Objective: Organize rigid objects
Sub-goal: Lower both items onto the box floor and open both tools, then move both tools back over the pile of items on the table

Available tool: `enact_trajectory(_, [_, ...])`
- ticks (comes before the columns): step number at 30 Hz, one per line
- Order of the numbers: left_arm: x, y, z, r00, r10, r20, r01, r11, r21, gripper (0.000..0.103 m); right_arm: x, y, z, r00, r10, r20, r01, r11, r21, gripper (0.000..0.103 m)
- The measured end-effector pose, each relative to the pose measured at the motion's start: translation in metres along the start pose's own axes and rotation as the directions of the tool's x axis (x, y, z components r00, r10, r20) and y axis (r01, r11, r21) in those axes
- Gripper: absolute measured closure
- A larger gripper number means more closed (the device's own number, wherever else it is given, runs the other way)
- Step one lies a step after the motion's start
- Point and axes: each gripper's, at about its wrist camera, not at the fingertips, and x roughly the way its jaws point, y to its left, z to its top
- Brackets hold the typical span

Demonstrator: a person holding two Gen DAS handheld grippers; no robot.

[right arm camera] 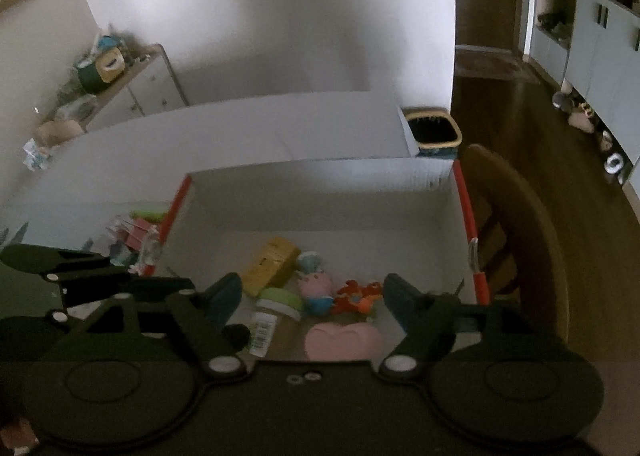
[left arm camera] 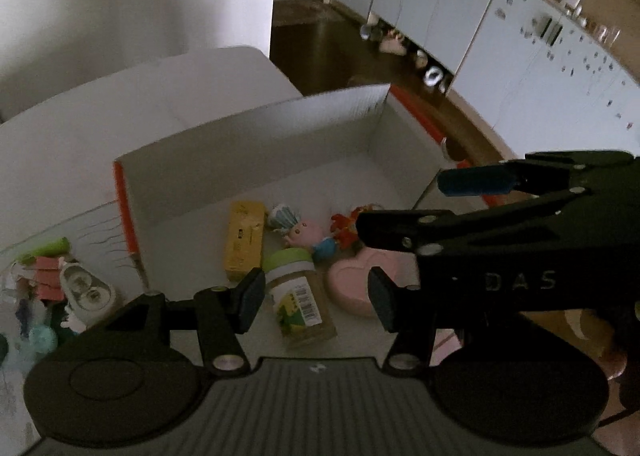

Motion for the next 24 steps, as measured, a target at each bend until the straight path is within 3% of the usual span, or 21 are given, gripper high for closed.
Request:
enact_trajectory(10, [-0.048,0.026,-0.018,0.996,0.001,0.093,-0.001,1.0,-0.004,0.047,-0.023,0.022,-0.013,0.997,0.028,0.078,-0.031,0.999,0.031,0.017])
enact_trajectory(12, [-0.059,0.035,-0.023,0.994,0.011,0.108,-0.01,1.0,-0.008,0.038,-0.027,0.03,-0.017,0.995,0.027,0.097,-0.031,0.999,0.035,0.015])
enact_trajectory(19, [-0.079,0.068,-0.044,0.991,0.008,0.133,0.001,0.998,-0.067,0.037,-0.033,0.055,-0.03,0.99,0.017,0.142,-0.027,0.997,0.073,0.006])
enact_trajectory(23, [-0.09,0.086,-0.052,0.986,0.06,0.158,-0.05,0.996,-0.07,0.035,-0.029,0.077,-0.035,0.989,0.016,0.147,-0.026,0.998,0.064,0.003])
enact_trajectory(24, [-0.092,0.091,-0.053,0.983,0.072,0.167,-0.061,0.996,-0.067,0.031,-0.028,0.081,-0.035,0.988,0.021,0.15,-0.032,0.997,0.071,0.002])
